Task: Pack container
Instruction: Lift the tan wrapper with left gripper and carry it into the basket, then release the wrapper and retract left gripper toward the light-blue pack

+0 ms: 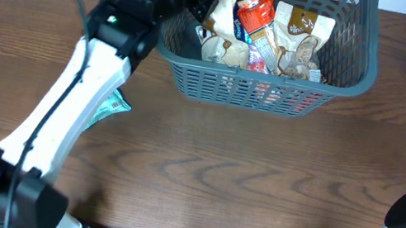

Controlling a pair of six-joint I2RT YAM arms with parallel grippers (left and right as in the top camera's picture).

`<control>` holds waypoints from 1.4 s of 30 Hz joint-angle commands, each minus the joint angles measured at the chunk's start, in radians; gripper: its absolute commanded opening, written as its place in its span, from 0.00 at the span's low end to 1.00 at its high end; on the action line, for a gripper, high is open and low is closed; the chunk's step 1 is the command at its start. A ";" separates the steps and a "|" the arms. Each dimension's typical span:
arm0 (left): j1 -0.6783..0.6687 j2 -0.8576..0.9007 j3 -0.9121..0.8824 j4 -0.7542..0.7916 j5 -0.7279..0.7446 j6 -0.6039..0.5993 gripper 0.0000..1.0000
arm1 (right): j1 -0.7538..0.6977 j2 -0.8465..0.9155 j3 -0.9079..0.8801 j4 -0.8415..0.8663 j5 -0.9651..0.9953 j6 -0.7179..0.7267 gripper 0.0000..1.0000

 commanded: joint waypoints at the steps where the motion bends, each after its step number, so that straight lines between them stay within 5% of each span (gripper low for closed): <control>1: -0.002 0.032 0.006 -0.001 -0.015 -0.013 0.06 | -0.006 -0.005 -0.003 -0.001 0.000 0.000 0.99; 11: -0.001 0.082 0.006 -0.076 -0.015 -0.012 0.06 | -0.006 -0.005 -0.003 -0.001 0.000 0.000 0.99; 12: -0.001 0.082 0.006 -0.082 -0.015 -0.011 0.10 | -0.006 -0.005 -0.003 -0.001 0.000 0.000 0.99; 15: -0.001 0.082 0.006 -0.074 -0.015 -0.008 0.66 | -0.006 -0.005 -0.003 -0.001 0.000 0.000 0.99; 16: -0.001 0.082 0.006 -0.063 -0.015 -0.006 0.74 | -0.006 -0.005 -0.003 -0.001 0.000 0.000 0.99; 27: 0.002 0.064 0.006 0.033 -0.030 -0.004 0.89 | -0.006 -0.005 -0.003 -0.001 0.000 0.000 0.99; 34: 0.002 -0.079 0.006 0.044 -0.167 0.066 0.89 | -0.006 -0.005 -0.003 -0.001 0.000 0.000 0.99; 42: 0.002 -0.392 0.006 -0.108 -0.482 0.132 0.98 | -0.006 -0.005 -0.003 -0.001 0.000 0.000 0.99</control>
